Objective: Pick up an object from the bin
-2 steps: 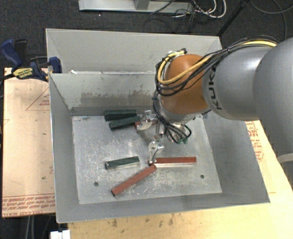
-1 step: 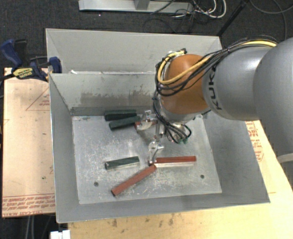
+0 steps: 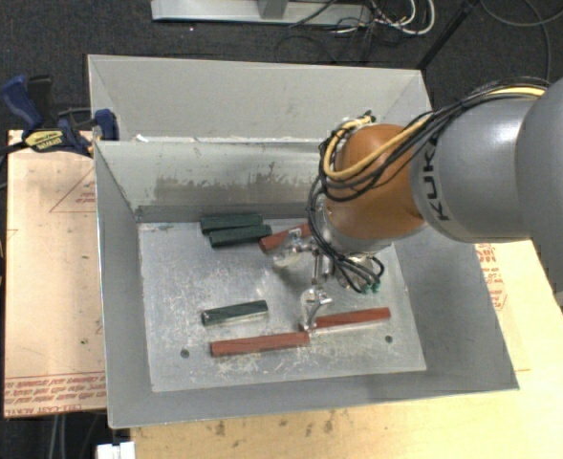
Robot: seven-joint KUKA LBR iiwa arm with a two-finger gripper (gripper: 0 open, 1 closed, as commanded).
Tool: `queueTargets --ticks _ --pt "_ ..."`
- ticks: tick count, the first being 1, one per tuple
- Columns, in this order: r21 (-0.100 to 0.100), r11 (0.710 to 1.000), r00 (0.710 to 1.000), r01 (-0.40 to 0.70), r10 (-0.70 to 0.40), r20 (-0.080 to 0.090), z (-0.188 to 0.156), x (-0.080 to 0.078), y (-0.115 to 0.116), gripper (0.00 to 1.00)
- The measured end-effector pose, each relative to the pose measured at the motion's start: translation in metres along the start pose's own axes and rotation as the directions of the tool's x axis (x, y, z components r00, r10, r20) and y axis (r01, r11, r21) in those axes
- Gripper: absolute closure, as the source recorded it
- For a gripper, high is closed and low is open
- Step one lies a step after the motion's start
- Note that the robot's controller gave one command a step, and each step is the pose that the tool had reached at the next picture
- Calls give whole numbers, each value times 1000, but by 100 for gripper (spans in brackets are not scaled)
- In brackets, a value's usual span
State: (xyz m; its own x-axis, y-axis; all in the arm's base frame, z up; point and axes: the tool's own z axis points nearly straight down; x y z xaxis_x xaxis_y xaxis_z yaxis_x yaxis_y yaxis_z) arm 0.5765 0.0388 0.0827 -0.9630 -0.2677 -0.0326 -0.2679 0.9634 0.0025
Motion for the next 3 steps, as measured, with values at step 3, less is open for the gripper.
queueTargets --ticks 3 --pt "0 999 999 38 -38 -29 -8 37 -90 0"
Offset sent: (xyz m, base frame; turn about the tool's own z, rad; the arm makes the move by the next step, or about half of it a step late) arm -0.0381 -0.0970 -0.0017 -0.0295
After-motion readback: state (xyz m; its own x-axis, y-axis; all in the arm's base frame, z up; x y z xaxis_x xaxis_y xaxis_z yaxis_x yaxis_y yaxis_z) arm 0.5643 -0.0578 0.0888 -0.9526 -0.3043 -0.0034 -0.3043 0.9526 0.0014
